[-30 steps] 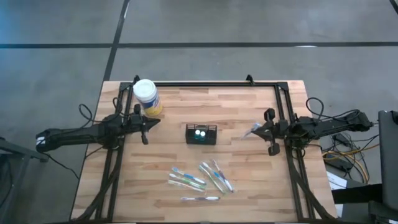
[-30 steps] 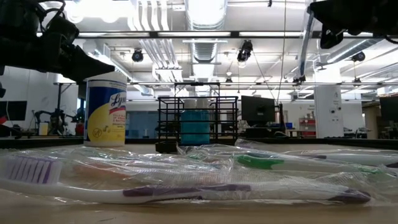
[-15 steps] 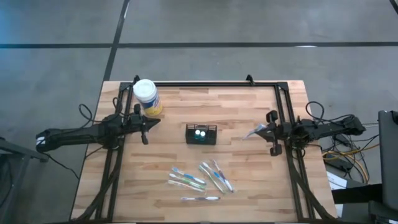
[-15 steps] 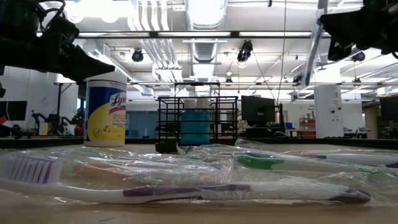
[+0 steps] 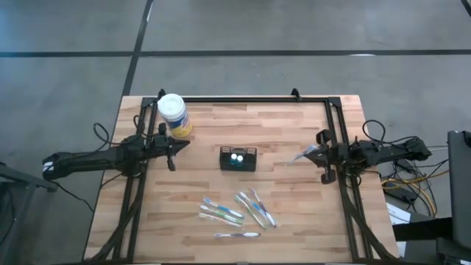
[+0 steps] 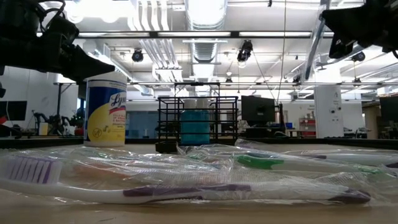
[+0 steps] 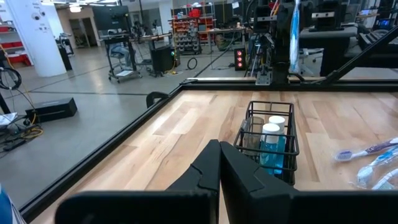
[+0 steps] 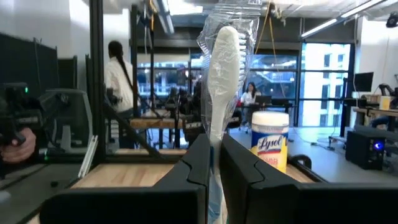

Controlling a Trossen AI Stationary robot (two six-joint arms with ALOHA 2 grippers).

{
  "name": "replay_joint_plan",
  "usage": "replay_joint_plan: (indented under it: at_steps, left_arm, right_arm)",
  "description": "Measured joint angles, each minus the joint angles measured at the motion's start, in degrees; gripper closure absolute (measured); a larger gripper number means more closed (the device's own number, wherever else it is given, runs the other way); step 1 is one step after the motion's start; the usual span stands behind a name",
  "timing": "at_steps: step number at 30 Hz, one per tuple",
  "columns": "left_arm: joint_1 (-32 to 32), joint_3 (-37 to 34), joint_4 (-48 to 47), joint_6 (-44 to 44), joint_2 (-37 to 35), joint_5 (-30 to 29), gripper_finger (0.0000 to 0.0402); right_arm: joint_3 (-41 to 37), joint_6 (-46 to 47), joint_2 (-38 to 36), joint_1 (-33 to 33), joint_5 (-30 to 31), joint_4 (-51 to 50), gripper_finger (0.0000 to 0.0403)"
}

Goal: Pick & Place toothbrushing station
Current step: Put the right blue toothbrush into the mesh organizer

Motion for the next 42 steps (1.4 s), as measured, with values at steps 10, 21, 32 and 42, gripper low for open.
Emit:
replay_joint_plan:
  at_steps: [10, 21, 32, 42]
  left_arm:
    - [0.0, 0.0, 0.5, 0.1, 0.0, 0.0, 0.0394]
    - [0.0, 0.0, 0.9, 0.1, 0.0, -0.4, 0.0394]
    - [0.0, 0.0, 2.5, 0.1, 0.0, -1.4, 0.0394]
    - [0.0, 0.0, 2.8, 0.2, 0.0, -1.5, 0.0394]
  right_arm:
    - [5.0, -0.9, 6.8, 0.0, 2.7, 5.4, 0.0390]
    - [28.1, -11.5, 31.4, -1.4, 0.4, 0.3, 0.0390]
    - [44.1, -8.6, 51.1, -14.9, -15.5, -3.6, 0.0390]
    - [43.3, -8.6, 64.5, -22.2, -26.9, 5.4, 0.0390]
